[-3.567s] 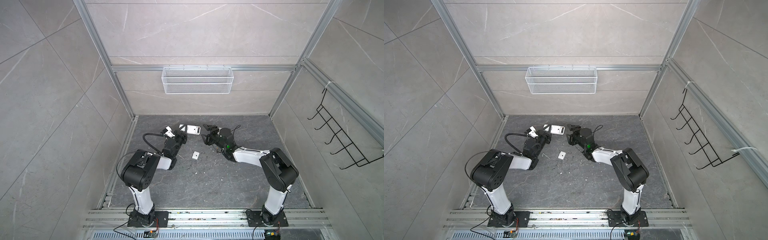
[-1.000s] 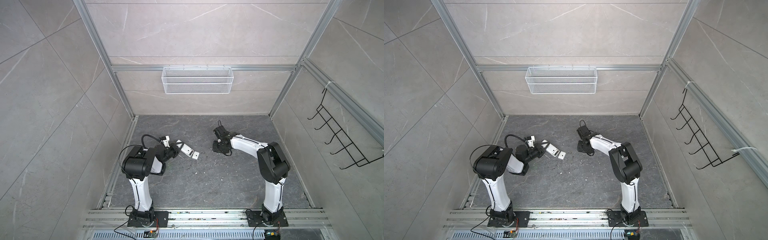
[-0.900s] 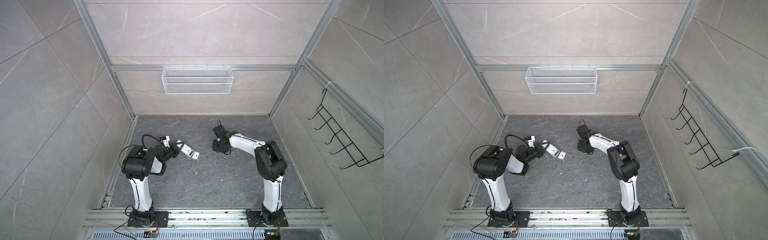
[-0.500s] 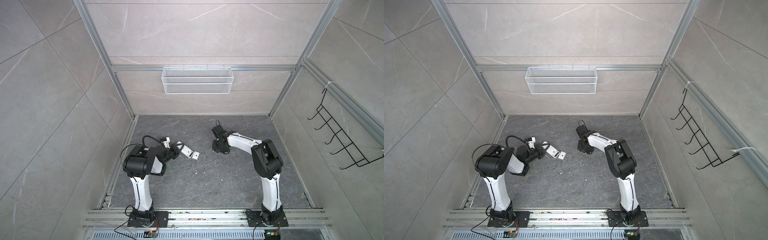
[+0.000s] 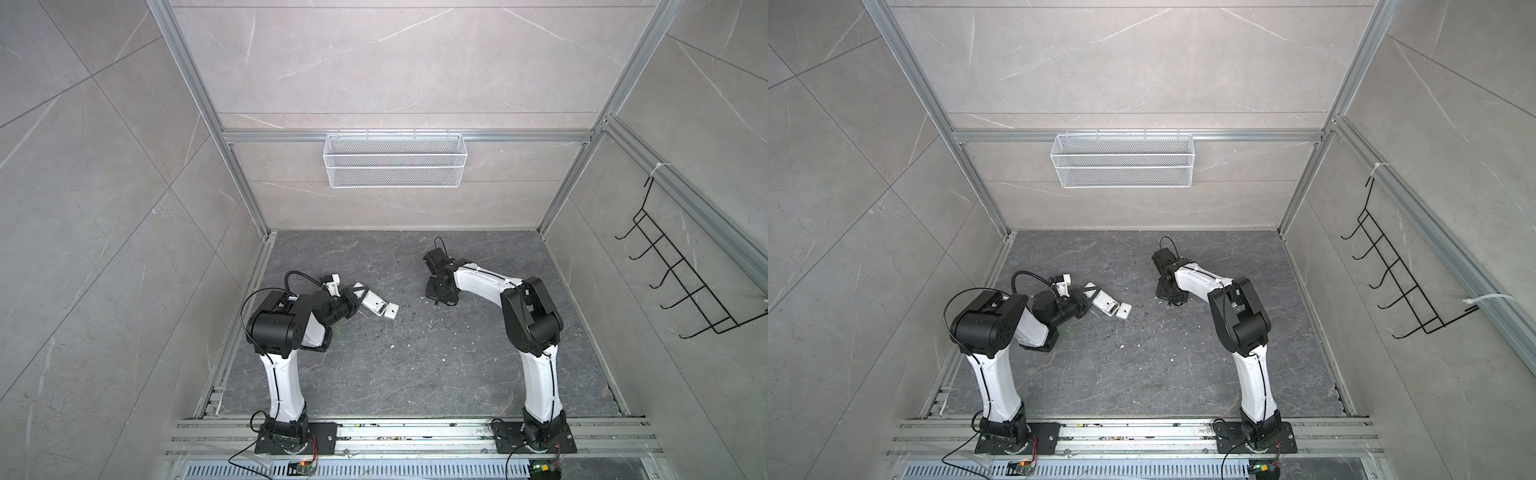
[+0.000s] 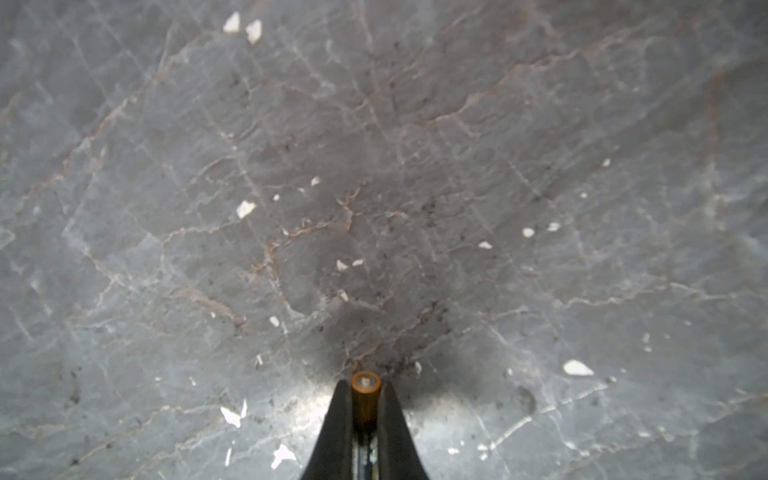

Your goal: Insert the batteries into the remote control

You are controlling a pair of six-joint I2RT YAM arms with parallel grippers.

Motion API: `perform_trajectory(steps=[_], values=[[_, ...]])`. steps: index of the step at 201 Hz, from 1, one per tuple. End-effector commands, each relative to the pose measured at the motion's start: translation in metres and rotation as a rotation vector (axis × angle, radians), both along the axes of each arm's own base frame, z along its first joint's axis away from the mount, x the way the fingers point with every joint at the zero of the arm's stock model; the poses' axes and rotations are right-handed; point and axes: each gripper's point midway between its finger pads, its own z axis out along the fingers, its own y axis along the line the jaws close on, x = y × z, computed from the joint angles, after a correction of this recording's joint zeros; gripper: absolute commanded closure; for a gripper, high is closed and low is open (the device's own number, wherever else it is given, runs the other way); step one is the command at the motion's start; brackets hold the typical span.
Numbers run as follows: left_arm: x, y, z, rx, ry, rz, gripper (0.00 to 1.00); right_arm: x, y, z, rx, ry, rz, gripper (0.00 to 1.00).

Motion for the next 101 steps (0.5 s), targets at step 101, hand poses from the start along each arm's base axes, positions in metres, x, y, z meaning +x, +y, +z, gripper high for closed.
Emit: perform_trajectory(steps=[101], values=[[0.004, -0.001, 0.016, 0.002, -0.089, -0.02, 1.0, -0.061, -0.027, -0.044, 0.14, 0.292, -0.981, 0.97]])
